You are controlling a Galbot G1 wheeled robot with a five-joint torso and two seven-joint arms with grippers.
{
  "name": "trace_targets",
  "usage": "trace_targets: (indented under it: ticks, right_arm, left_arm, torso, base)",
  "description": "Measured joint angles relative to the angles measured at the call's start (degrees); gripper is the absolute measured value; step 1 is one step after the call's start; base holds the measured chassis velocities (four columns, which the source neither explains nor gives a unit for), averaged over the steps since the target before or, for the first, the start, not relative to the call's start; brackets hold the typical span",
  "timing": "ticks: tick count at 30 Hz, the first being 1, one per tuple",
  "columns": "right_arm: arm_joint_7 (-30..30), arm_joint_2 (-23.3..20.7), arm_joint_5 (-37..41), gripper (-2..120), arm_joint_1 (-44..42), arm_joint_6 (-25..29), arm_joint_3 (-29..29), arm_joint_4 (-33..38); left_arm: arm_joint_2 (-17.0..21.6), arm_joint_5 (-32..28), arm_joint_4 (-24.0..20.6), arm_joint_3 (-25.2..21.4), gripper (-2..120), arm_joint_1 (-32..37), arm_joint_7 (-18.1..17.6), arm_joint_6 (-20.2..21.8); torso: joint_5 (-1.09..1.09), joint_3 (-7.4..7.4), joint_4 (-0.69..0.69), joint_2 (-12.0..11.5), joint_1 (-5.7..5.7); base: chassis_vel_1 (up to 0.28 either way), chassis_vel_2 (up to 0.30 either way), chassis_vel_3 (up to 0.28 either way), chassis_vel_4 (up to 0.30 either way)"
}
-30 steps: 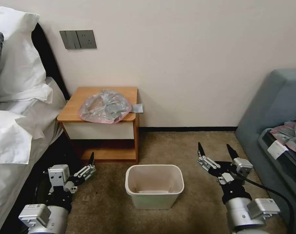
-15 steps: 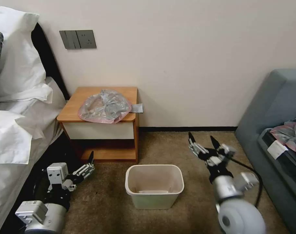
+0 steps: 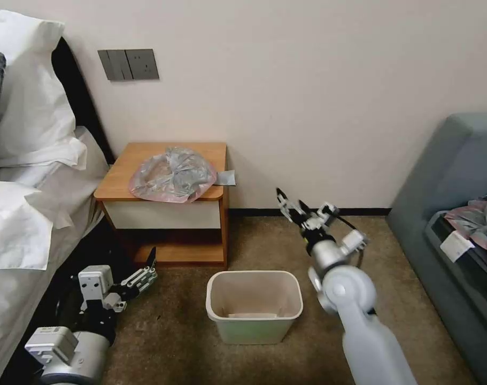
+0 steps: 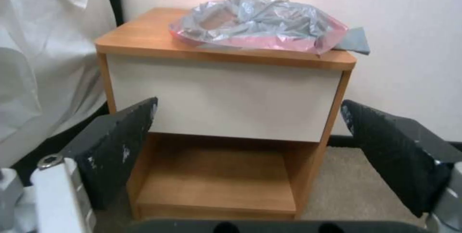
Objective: Pick up the garbage bag from the table and place it over the trash can.
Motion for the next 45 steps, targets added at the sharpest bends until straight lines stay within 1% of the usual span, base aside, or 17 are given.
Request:
trace_targets:
  ticks: [2, 5, 6, 8, 11, 15, 26, 31, 33, 34, 35, 37, 38, 39, 40, 41, 45]
  right_arm:
    - [-0.75, -0.02, 2.61, 100, 1.44, -0.21, -0.55, -2.22]
    - [-3.28, -0.08, 11.96, 100, 5.70, -2.21, -2.02, -7.36]
    - [-3.28, -0.08, 11.96, 100, 5.70, -2.21, -2.02, -7.36]
    - [-4.51, -0.14, 17.64, 100, 8.15, -4.33, -3.29, -10.02]
    - [-5.58, 0.25, 20.45, 100, 10.56, -5.68, -4.39, -13.03]
    - [-7.44, 1.73, 21.59, 100, 13.26, -6.32, -5.33, -17.05]
    - [-9.09, 4.27, 21.47, 100, 17.18, -6.60, -6.12, -23.33]
    - [-10.61, 5.05, 20.92, 89, 18.46, -6.65, -6.31, -25.74]
    - [-11.57, 5.01, 20.53, 80, 18.50, -6.83, -6.76, -26.14]
    - [-11.57, 5.01, 20.53, 80, 18.50, -6.83, -6.76, -26.14]
    - [-12.24, 4.96, 20.08, 73, 18.50, -6.86, -6.95, -26.30]
    - [-12.46, 4.95, 19.86, 70, 18.50, -6.86, -7.01, -26.37]
    - [-12.59, 4.95, 19.73, 63, 18.50, -6.87, -7.02, -26.41]
    - [-12.61, 4.96, 19.68, 61, 18.50, -6.87, -7.02, -26.44]
    - [-12.61, 5.00, 19.58, 54, 18.53, -6.87, -7.01, -26.48]
    - [-12.61, 5.00, 19.58, 54, 18.53, -6.87, -7.01, -26.48]
    - [-12.49, 5.09, 19.08, 35, 18.65, -6.86, -7.00, -26.69]
  left_arm:
    - [0.00, -0.03, 0.00, -0.01, 100, 0.00, 0.00, 0.01]
    - [-0.21, -0.09, 0.01, 0.05, 100, 0.12, -0.01, 0.02]
    - [-0.21, -0.09, 0.01, 0.05, 100, 0.12, -0.01, 0.02]
    - [-0.92, 0.00, 0.01, 0.38, 100, 0.65, -0.01, 0.02]
    - [-1.14, 0.08, 0.01, 0.50, 100, 0.80, 0.00, 0.01]
    - [-1.23, 0.08, 0.01, 0.50, 100, 0.85, 0.00, 0.00]
    - [-1.52, 0.06, 0.01, 0.44, 100, 0.94, 0.00, 0.00]
    - [-1.70, 0.05, 0.01, 0.43, 100, 0.95, 0.00, 0.00]
    - [-1.82, 0.05, 0.01, 0.43, 100, 0.95, 0.00, 0.00]
    - [-1.82, 0.05, 0.01, 0.43, 100, 0.95, 0.00, 0.00]
    - [-1.96, 0.05, 0.01, 0.43, 100, 0.95, 0.00, 0.00]
    - [-2.04, 0.05, 0.01, 0.44, 100, 0.95, 0.00, 0.00]
    - [-2.19, 0.05, 0.01, 0.47, 100, 0.93, 0.00, -0.01]
    - [-2.20, 0.05, 0.01, 0.48, 100, 0.93, 0.00, -0.01]
    - [-2.27, 0.05, 0.01, 0.48, 100, 0.92, 0.00, -0.02]
    - [-2.27, 0.05, 0.01, 0.48, 100, 0.92, 0.00, -0.02]
    - [-2.42, 0.05, 0.01, 0.49, 100, 0.88, 0.01, -0.07]
  torso:
    - [0.01, 0.00, -0.01, 0.00, 0.00]
    - [0.00, 0.00, -0.02, 0.00, 0.00]
    - [0.00, 0.00, -0.02, 0.00, 0.00]
    - [0.00, 0.00, -0.01, 0.00, 0.00]
    - [-0.01, -0.01, -0.02, 0.00, 0.00]
    - [0.00, -0.01, -0.01, 0.00, 0.00]
    - [0.01, -0.01, -0.02, 0.00, 0.00]
    - [0.01, -0.01, -0.01, 0.00, 0.00]
    - [0.01, -0.01, -0.02, 0.00, 0.00]
    - [0.01, -0.01, -0.02, 0.00, 0.00]
    - [0.01, -0.01, -0.02, 0.00, 0.00]
    - [0.00, -0.01, -0.01, 0.00, 0.00]
    - [0.02, -0.01, -0.02, 0.00, 0.00]
    - [0.01, -0.01, -0.01, 0.00, 0.00]
    - [0.01, -0.01, -0.02, 0.00, 0.00]
    - [0.01, -0.01, -0.02, 0.00, 0.00]
    - [0.01, -0.01, -0.02, 0.00, 0.00]
  base:
    - [0.000, 0.000, 0.000, 0.000]
    - [0.000, 0.000, 0.000, 0.000]
    - [0.000, 0.000, 0.000, 0.000]
    - [0.000, 0.000, 0.000, 0.000]
    - [0.000, 0.000, 0.000, 0.000]
    - [0.000, 0.000, 0.000, 0.000]
    - [0.000, 0.000, 0.000, 0.000]
    - [0.000, 0.000, 0.000, 0.000]
    - [0.000, 0.000, 0.000, 0.000]
    - [0.000, 0.000, 0.000, 0.000]
    - [0.000, 0.000, 0.000, 0.000]
    - [0.000, 0.000, 0.000, 0.000]
    - [0.000, 0.000, 0.000, 0.000]
    - [0.000, 0.000, 0.000, 0.000]
    - [0.000, 0.000, 0.000, 0.000]
    - [0.000, 0.000, 0.000, 0.000]
    - [0.000, 0.000, 0.000, 0.000]
